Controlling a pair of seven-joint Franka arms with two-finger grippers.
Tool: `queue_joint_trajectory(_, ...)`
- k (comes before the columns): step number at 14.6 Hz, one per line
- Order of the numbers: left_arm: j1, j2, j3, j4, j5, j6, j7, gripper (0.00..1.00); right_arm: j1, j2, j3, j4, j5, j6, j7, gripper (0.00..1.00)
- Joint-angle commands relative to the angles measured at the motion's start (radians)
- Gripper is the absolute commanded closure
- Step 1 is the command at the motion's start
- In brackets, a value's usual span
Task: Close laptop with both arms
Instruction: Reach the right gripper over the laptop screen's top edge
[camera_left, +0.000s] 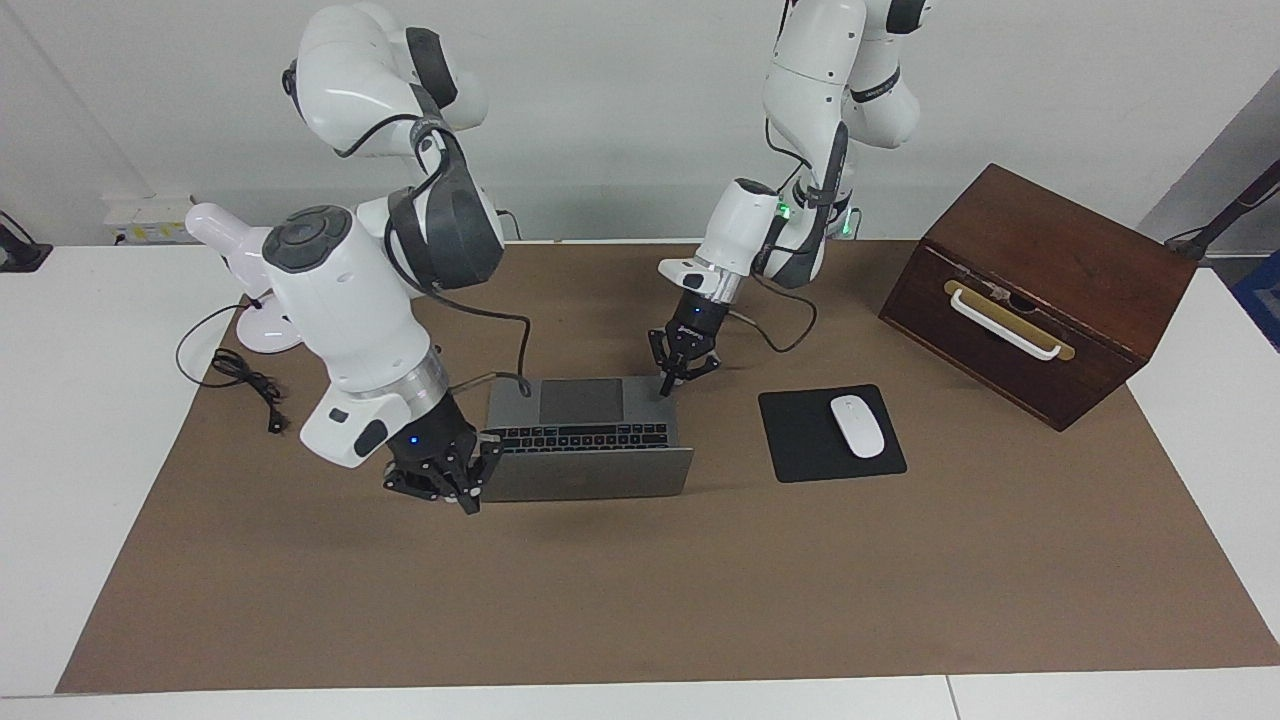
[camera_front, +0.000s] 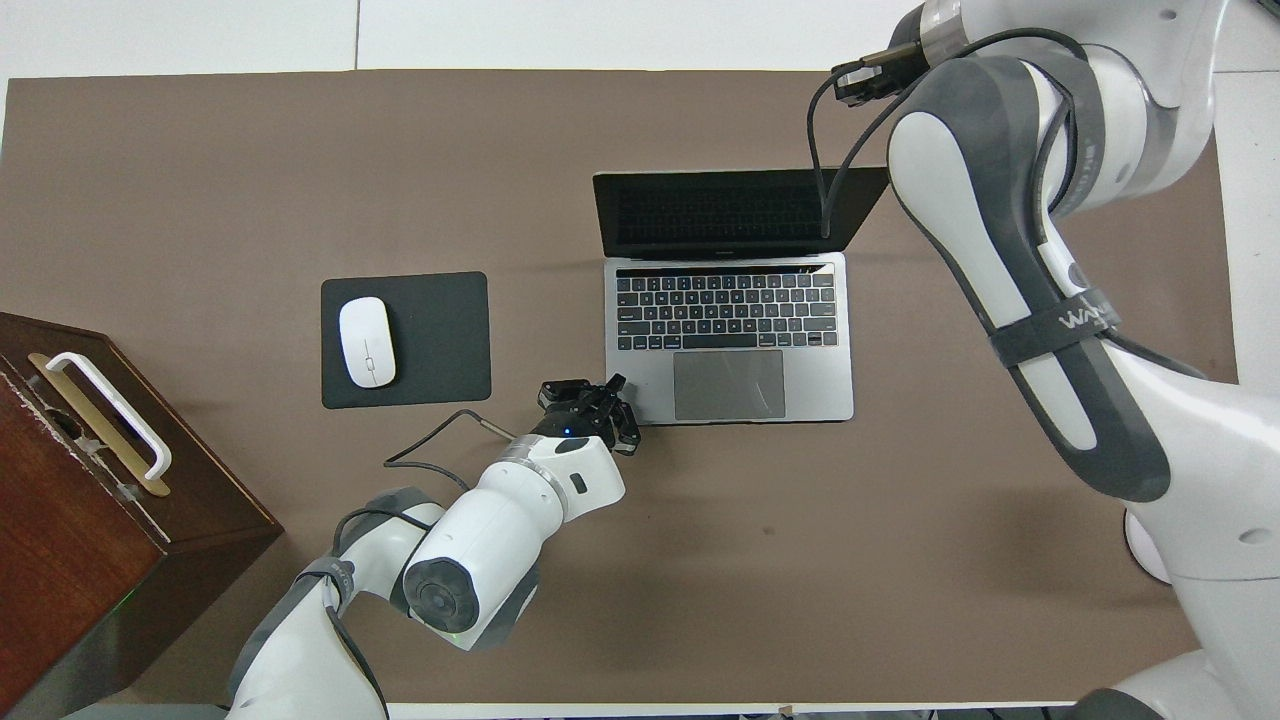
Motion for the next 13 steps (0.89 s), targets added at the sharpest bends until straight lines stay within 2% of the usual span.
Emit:
queue_joint_trajectory(1,-0.026,0.019,0.018,0.002,0.004,0.023,0.016,1.00,0.006,0.048,0.021,0.041,0.022,0.019,0.047,1.00)
queue_joint_trajectory(8,-0.028,0.016,0.018,-0.027,0.004,0.023,0.047,1.00,0.009,0.079,0.024,0.015,0.099,0.048,0.103,1.00)
queue_joint_trajectory(13,-0.026,0.014,0.018,-0.056,0.004,0.023,0.075,1.00,0.010,0.066,0.024,0.003,0.136,-0.022,0.104,1.00)
